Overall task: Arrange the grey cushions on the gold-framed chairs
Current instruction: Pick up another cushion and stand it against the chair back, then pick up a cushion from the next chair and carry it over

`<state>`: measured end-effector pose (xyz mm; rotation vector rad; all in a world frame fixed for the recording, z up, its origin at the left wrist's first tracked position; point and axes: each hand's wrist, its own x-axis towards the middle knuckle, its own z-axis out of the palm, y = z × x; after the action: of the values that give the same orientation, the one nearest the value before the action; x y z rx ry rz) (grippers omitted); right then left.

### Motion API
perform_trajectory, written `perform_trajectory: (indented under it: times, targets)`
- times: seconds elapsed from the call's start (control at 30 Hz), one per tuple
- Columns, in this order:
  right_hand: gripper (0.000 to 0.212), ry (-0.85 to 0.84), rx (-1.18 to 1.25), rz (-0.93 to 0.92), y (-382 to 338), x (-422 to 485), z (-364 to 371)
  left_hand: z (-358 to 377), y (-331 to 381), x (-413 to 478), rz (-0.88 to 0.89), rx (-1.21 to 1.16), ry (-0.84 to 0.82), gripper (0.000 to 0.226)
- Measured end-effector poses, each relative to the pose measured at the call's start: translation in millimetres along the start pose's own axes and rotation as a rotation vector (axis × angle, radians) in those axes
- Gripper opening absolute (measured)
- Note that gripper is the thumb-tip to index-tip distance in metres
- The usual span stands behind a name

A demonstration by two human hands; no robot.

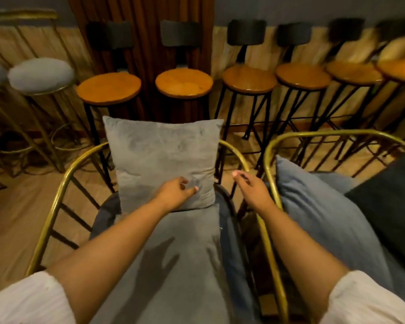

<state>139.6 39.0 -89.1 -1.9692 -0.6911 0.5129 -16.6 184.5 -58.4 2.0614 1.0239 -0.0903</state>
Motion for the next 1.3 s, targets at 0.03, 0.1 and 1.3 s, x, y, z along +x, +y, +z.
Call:
perform_trajectory:
  times: [0.03,0.1,1.3]
  targets:
    - [0.035,0.028,-0.021,-0.008,1.9,-9.2,-18.1,10.9,15.3,-10.2,0.032,0.012,-0.017,0.053]
    - [0.033,0.072,-0.032,-0.008,9.8,-24.3,-52.0,34.6,40.2,-27.8,0.093,0.005,-0.05,0.053]
    - [0.136,1.352,0.35,0.56,359.2,-67.0,-583.1,477.2,525.6,112.1,0.363,-0.389,-0.376,0.069]
